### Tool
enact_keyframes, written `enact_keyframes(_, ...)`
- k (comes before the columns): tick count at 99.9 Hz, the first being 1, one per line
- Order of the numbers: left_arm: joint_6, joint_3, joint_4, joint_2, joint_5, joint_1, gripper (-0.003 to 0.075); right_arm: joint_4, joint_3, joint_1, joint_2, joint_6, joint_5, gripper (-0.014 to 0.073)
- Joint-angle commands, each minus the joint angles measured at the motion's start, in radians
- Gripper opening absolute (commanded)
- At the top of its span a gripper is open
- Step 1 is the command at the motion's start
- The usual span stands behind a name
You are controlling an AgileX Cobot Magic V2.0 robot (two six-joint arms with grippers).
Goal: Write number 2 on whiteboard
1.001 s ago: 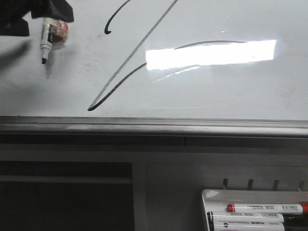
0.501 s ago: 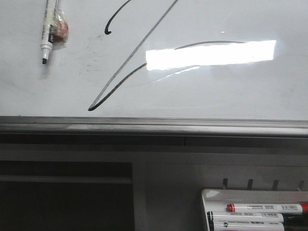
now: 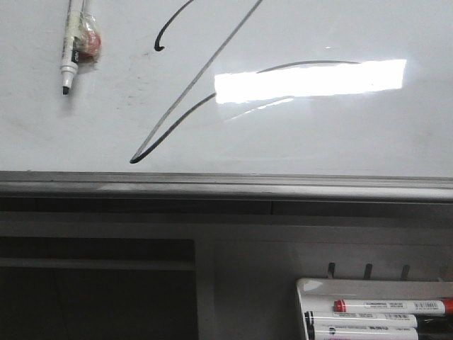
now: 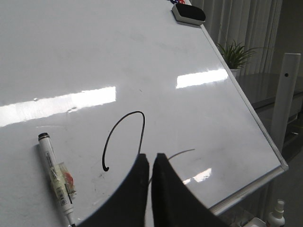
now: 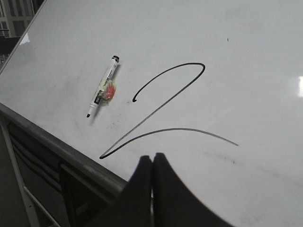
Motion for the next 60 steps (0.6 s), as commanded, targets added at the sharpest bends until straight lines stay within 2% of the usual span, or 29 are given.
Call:
enact_keyframes(1,0.0,-0.002,-0.01,-0.024,-0.029,0.004,-0.002,0.003,-0.026,-0.001,0.007,-0.014,0.043,-0.0078)
enact_keyframes(60,0.0,0.003,-0.018,-0.029,-0.022,0.004,-0.002,0.003,-0.026,-0.001,0.007,-0.014,0.045,-0.0078)
